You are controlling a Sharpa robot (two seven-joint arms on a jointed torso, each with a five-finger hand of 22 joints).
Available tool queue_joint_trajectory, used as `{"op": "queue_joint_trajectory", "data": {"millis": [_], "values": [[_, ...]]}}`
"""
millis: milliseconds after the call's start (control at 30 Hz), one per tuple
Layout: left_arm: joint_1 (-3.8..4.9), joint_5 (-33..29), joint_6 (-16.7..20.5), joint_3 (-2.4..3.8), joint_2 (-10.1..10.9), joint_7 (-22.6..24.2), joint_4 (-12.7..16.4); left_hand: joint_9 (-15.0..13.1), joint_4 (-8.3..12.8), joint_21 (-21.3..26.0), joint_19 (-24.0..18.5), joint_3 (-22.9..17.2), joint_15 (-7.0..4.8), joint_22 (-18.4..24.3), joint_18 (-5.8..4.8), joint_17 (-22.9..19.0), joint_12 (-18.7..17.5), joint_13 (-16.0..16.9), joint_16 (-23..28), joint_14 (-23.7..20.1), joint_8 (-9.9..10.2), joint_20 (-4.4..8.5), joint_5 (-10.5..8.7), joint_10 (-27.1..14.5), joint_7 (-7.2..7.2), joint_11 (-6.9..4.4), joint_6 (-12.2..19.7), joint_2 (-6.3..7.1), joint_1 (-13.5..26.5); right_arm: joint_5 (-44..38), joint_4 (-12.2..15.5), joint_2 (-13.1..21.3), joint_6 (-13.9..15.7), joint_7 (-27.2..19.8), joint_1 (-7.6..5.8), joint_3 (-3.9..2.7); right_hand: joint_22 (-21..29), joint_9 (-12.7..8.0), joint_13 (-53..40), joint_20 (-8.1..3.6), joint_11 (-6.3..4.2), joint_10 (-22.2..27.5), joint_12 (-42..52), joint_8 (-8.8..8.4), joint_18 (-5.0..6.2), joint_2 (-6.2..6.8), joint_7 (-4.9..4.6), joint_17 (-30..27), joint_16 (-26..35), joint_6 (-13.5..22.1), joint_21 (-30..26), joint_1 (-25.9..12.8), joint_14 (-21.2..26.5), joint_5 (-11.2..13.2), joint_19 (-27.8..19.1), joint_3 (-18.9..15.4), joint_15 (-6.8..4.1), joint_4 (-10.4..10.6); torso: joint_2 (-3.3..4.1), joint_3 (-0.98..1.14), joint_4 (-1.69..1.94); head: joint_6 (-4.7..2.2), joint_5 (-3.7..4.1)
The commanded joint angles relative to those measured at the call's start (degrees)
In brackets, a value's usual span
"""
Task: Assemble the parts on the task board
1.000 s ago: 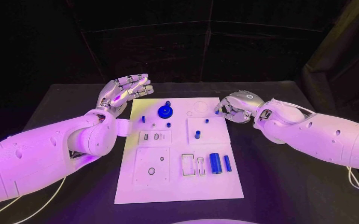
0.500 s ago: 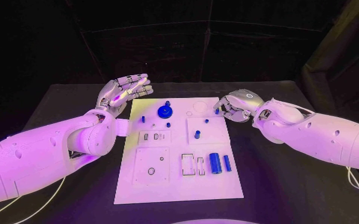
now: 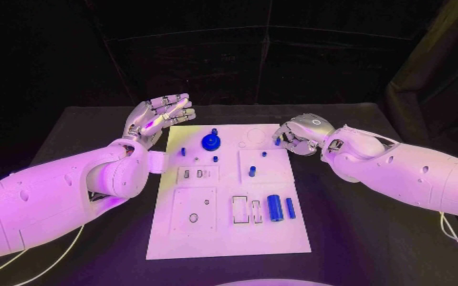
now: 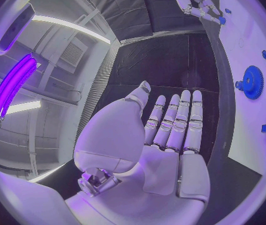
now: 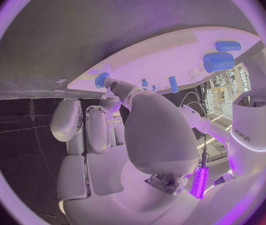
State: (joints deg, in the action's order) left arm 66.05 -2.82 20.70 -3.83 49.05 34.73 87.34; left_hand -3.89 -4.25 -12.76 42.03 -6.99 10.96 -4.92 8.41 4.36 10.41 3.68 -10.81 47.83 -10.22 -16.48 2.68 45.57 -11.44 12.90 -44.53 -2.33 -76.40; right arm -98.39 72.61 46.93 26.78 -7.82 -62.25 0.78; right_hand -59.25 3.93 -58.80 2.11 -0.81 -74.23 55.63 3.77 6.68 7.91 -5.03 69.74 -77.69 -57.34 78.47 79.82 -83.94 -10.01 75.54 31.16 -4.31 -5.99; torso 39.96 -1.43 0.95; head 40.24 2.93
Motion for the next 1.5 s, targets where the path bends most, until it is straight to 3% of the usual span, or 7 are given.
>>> {"op": "queue_joint_trajectory", "data": {"millis": [33, 533, 867, 1067, 1500], "values": [[0.09, 0.29, -0.78, 0.05, 0.01, 0.02, 0.11, 0.05, 0.41, 0.26, 0.44, 0.08, 0.26, 0.08, 1.08, -0.07, -0.35, -0.09, 0.32, 0.14, 0.18, 0.04, 0.02, 0.3, -4.06, 0.21, -0.48, -0.44, 0.13, -2.54, -0.18, -0.3, -0.98, 2.43, -0.12, -0.06, 0.01, 0.05, -0.05, -0.48, -0.22, -0.2, 0.29, 0.04, -0.89, 0.21, 0.35, 0.0, -0.2, -0.21, 0.02, -0.62, -2.33, 0.47, 0.11, 0.42, -0.46, -0.08, 0.0, 0.02, -0.01, 0.0, 0.0], [0.09, 0.29, -0.95, 0.05, 0.02, -0.13, 0.18, 0.05, 0.42, 0.27, 0.45, 0.08, 0.27, 0.08, 1.08, -0.07, -0.37, -0.09, 0.33, 0.14, 0.19, 0.04, 0.02, 0.3, -4.06, 0.21, -0.47, -0.44, 0.14, -4.18, -0.63, -1.59, -1.97, 3.86, -0.13, -0.06, 0.02, 0.22, -0.33, -0.48, -0.08, -0.23, 0.49, 0.33, -0.91, 0.22, 0.05, 0.05, -0.14, -1.25, 0.0, -1.2, -2.33, 1.56, 0.12, 1.37, -0.4, -0.43, -0.02, 0.0, -0.03, 0.15, -0.04], [0.09, 0.29, -1.15, 0.05, 0.08, -0.26, 0.27, 0.07, 0.47, 0.31, 0.45, 0.06, 0.28, 0.11, 1.06, -0.09, -0.42, -0.09, 0.38, 0.12, 0.23, 0.04, 0.02, 0.27, -4.06, 0.22, -0.46, -0.42, 0.14, -5.01, -0.88, -1.84, -3.54, 4.36, -0.13, -0.06, -0.03, 0.63, -0.67, 0.08, 1.11, -0.22, 0.74, 1.19, -0.98, 0.13, -0.41, 0.2, -0.14, -4.25, -0.02, -2.17, -2.36, 1.99, 0.15, 1.86, 0.45, -0.61, -0.04, -0.01, -0.02, 0.17, 0.04], [0.09, 0.29, -1.24, 0.05, 0.1, -0.4, 0.28, 0.07, 0.48, 0.32, 0.45, 0.06, 0.28, 0.12, 1.06, -0.1, -0.43, -0.09, 0.39, 0.12, 0.24, 0.04, 0.02, 0.27, -4.06, 0.22, -0.46, -0.42, 0.14, -5.72, -0.89, -2.09, -4.14, 4.89, -0.13, -0.06, 0.01, 0.67, -0.69, 0.24, 1.26, -0.2, 0.75, 1.29, -0.96, 0.07, -0.49, 0.25, -0.15, -4.74, -0.04, -2.32, -2.36, 2.05, 0.13, 1.9, 0.6, -0.64, -0.02, 0.03, -0.02, 0.17, 0.06], [0.09, 0.29, -1.37, 0.05, 0.12, -0.67, 0.19, 0.09, 0.54, 0.37, 0.45, 0.05, 0.3, 0.16, 1.04, -0.13, -0.5, -0.1, 0.47, 0.08, 0.3, 0.03, 0.01, 0.22, -4.06, 0.23, -0.43, -0.4, 0.16, -6.58, -0.74, -2.5, -3.39, 6.35, -0.13, -0.06, 0.12, 0.6, -0.74, 0.69, 1.65, -0.15, 0.77, 1.09, -0.92, -0.01, -0.83, 0.24, -0.1, -5.31, -0.12, -3.72, -2.36, 2.64, 0.07, 1.41, 0.99, 0.03, -0.01, 0.05, -0.08, 0.21, 0.05]]}}
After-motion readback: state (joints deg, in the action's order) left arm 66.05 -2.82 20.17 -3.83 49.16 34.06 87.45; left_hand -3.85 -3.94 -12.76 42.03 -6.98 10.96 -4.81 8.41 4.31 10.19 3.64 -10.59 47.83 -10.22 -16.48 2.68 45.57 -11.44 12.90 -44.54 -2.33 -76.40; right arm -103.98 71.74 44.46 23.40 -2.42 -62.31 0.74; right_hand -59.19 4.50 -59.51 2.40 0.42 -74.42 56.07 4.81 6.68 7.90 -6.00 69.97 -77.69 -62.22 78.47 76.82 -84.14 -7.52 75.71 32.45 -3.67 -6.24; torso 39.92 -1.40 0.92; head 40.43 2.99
